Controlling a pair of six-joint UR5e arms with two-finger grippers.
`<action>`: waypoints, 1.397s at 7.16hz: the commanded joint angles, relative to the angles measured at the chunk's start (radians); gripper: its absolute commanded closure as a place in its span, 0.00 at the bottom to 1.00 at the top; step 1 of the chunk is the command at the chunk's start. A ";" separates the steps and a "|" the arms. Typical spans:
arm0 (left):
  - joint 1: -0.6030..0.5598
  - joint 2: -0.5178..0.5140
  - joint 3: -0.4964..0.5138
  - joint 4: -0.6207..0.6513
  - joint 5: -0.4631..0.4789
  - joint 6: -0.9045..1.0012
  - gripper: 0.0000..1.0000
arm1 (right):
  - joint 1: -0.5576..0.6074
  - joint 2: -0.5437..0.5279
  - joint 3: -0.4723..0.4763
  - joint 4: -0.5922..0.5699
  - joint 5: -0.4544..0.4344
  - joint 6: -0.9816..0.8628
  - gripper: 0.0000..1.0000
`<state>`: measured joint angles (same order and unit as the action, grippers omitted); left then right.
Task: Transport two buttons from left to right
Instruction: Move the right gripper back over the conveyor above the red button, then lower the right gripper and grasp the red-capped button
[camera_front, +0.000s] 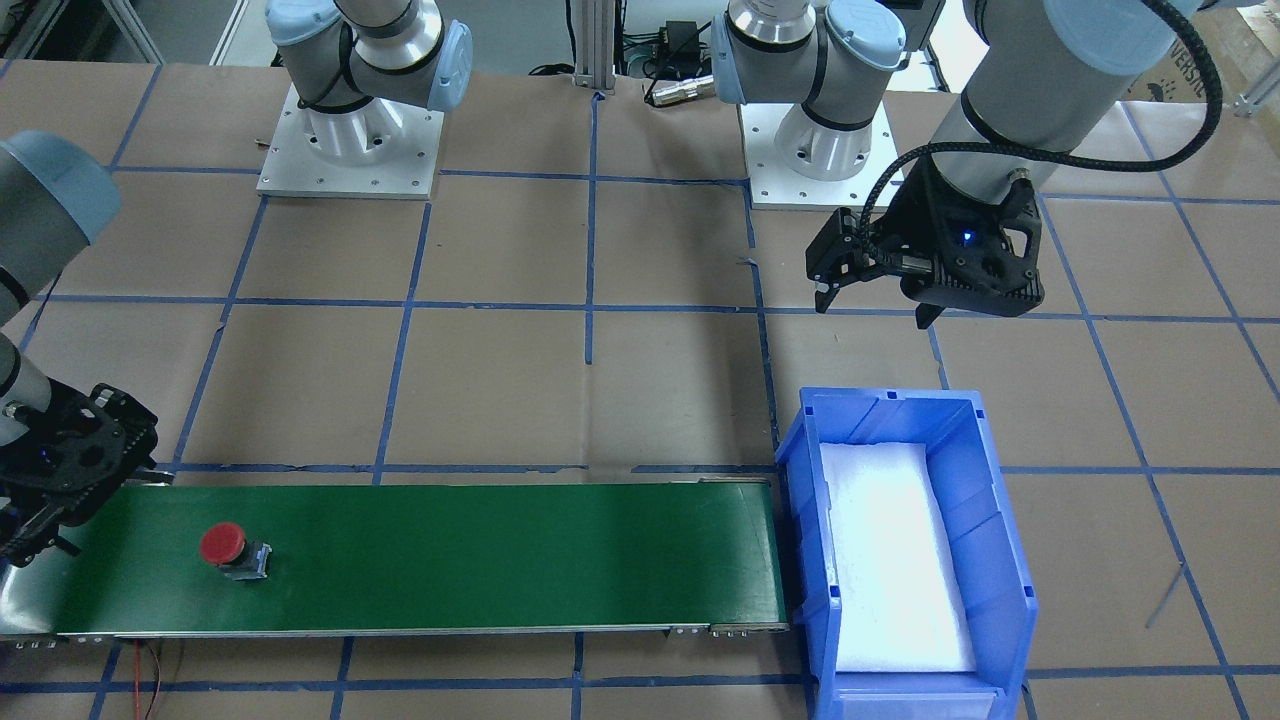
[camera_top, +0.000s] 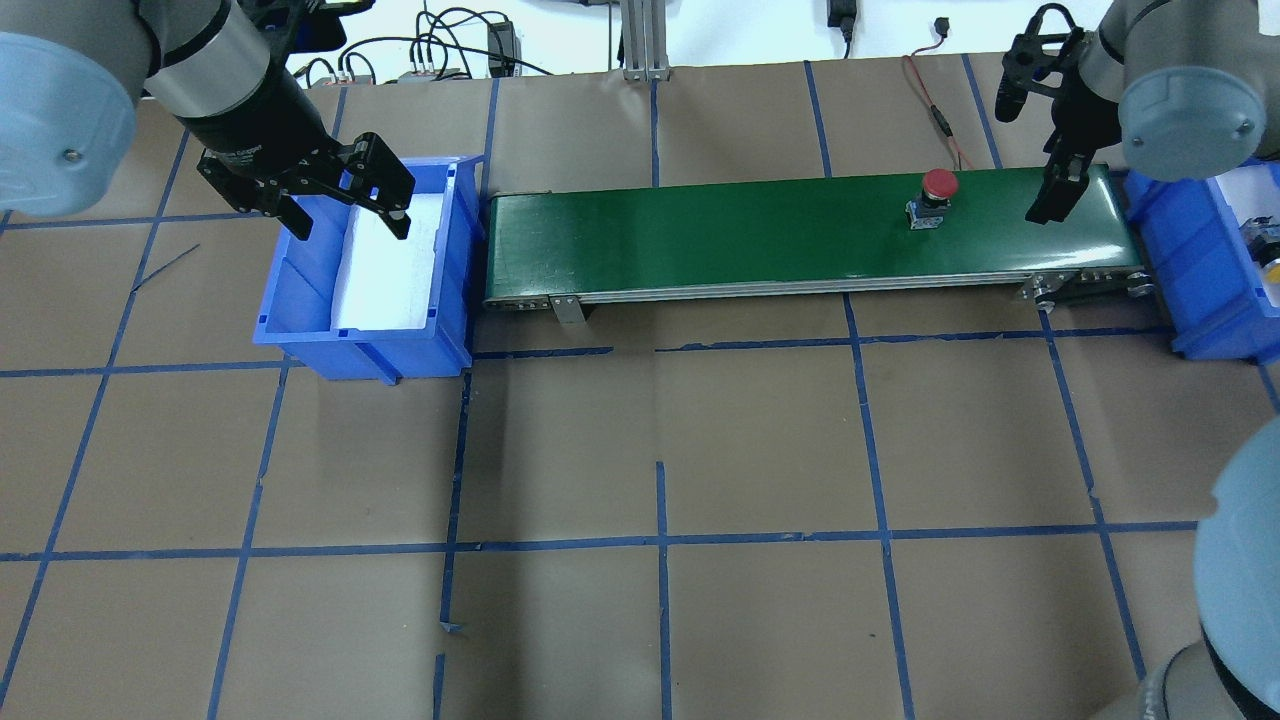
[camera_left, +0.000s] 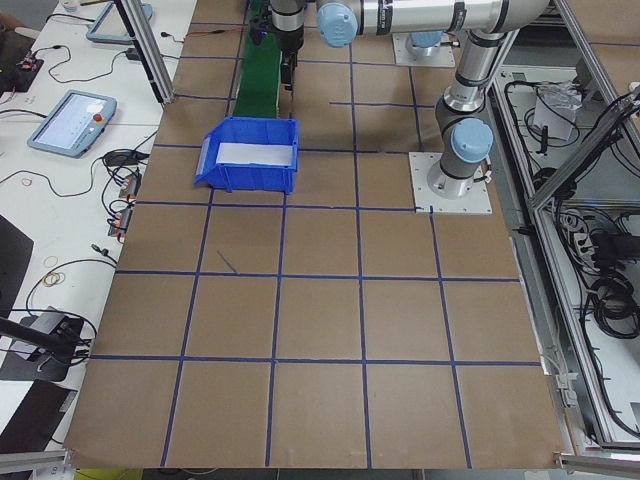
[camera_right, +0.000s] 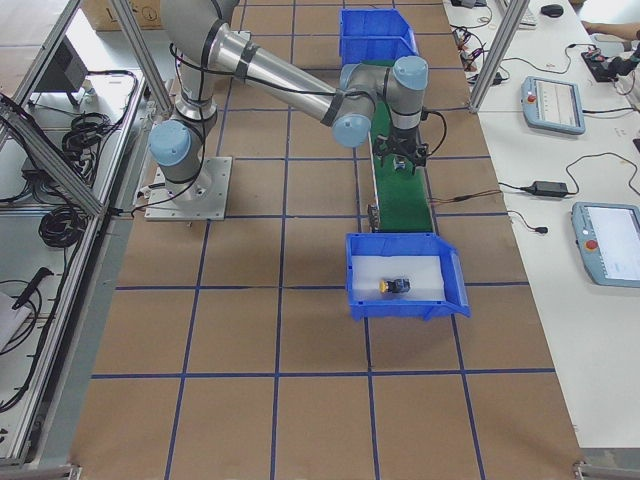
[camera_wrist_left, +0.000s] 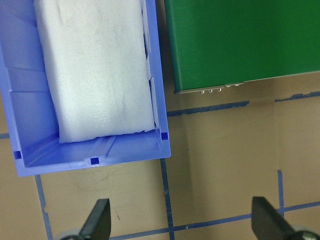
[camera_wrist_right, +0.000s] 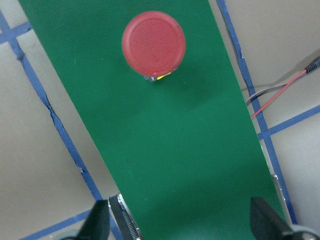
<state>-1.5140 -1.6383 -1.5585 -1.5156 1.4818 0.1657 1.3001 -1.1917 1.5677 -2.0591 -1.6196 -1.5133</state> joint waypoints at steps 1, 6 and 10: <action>0.000 0.000 0.000 0.000 0.000 0.000 0.00 | -0.013 0.041 -0.023 0.002 0.009 -0.208 0.01; 0.000 0.000 0.000 0.000 0.000 0.000 0.00 | -0.102 0.138 -0.201 0.247 0.158 -0.346 0.01; 0.000 0.000 0.000 0.000 0.000 0.000 0.00 | -0.045 0.129 -0.163 0.201 0.130 -0.346 0.01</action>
<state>-1.5140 -1.6383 -1.5585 -1.5156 1.4818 0.1657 1.2306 -1.0622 1.4003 -1.8508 -1.4850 -1.8596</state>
